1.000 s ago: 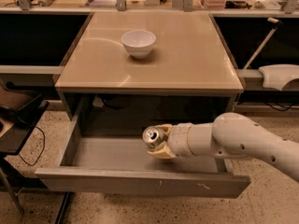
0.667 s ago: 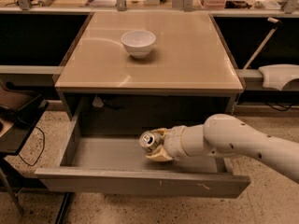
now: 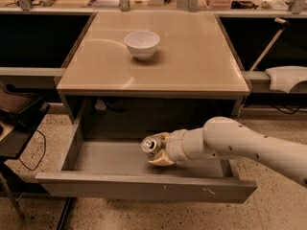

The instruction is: Place 7up can into top drawer

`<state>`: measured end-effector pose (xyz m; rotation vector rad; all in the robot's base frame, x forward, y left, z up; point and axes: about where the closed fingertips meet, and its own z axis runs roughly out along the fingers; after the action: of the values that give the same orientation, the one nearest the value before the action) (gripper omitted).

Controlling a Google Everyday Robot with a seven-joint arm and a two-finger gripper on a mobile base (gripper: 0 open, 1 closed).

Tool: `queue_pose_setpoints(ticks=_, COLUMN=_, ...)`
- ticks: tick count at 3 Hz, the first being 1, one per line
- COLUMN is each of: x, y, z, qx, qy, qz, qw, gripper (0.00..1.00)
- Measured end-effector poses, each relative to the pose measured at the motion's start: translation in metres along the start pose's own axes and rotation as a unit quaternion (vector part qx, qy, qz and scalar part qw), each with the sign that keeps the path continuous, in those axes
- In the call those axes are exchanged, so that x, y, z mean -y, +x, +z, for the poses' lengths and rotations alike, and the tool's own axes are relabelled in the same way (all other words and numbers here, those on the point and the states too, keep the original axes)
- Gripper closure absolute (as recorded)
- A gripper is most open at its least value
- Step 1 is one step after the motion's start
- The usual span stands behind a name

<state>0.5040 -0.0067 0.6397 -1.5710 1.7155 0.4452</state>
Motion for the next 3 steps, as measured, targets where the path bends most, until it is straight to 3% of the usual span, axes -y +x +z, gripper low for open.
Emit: queue_pose_setpoints(ticks=3, x=0.0, y=0.0, z=0.0, qx=0.0, qy=0.0, qz=0.0, qw=1.0, gripper=0.12)
